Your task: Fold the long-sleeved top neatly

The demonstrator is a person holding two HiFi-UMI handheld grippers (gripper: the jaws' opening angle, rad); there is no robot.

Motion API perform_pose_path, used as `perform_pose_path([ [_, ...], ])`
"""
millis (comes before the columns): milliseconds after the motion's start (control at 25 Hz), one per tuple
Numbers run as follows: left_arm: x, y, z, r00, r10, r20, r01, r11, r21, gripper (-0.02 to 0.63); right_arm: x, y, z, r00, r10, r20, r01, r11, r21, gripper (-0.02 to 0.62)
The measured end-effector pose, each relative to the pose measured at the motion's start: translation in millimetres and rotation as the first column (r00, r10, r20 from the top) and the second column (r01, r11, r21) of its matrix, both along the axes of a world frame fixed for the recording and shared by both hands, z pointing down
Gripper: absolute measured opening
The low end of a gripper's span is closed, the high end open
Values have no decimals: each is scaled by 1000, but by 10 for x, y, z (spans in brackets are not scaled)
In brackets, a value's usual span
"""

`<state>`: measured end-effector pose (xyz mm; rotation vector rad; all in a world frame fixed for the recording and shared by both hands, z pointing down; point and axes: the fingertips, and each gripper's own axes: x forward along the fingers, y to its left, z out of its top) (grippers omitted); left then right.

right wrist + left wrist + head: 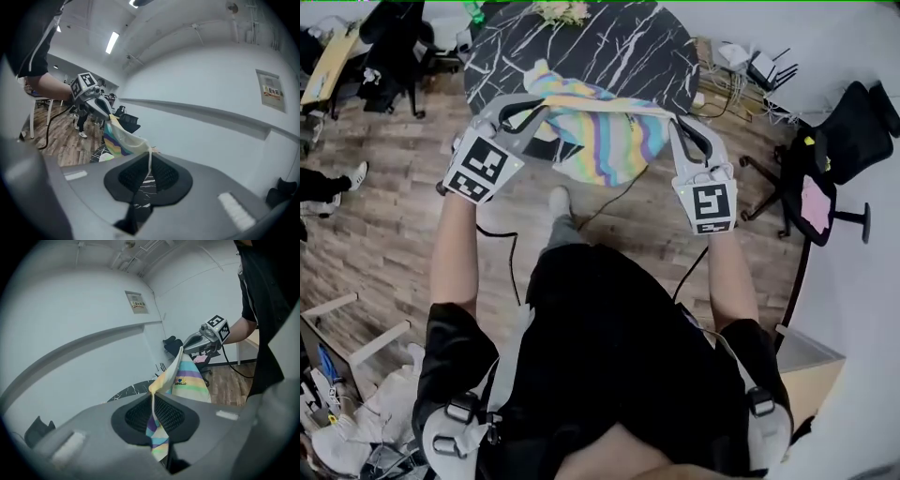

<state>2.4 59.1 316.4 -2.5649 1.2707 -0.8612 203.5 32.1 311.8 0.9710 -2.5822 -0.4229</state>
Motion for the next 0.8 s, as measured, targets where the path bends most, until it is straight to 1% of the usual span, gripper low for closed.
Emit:
perform_pose_path([
  [200, 261, 481, -295, 999, -40, 26, 39, 997, 60, 25, 223, 404, -264, 1000, -26, -8, 26, 996, 84, 21],
  [360, 356, 759, -587, 998, -44, 37, 40, 994, 106, 25, 286, 602, -480, 1000, -31, -6, 31, 990, 140, 21],
  [480, 406, 912, -778, 999, -44, 29, 40, 990, 136, 25, 335, 718, -655, 999, -38, 12, 35, 984, 173, 21],
  [640, 484, 1041, -929, 999, -43, 7, 41, 986, 159, 23, 409, 835, -835, 1000, -29, 9, 26, 973, 228, 21],
  [800, 546, 1135, -956, 999, -29, 13, 27, 988, 152, 23, 475, 912, -917, 1000, -25, 10, 21, 968, 248, 21],
])
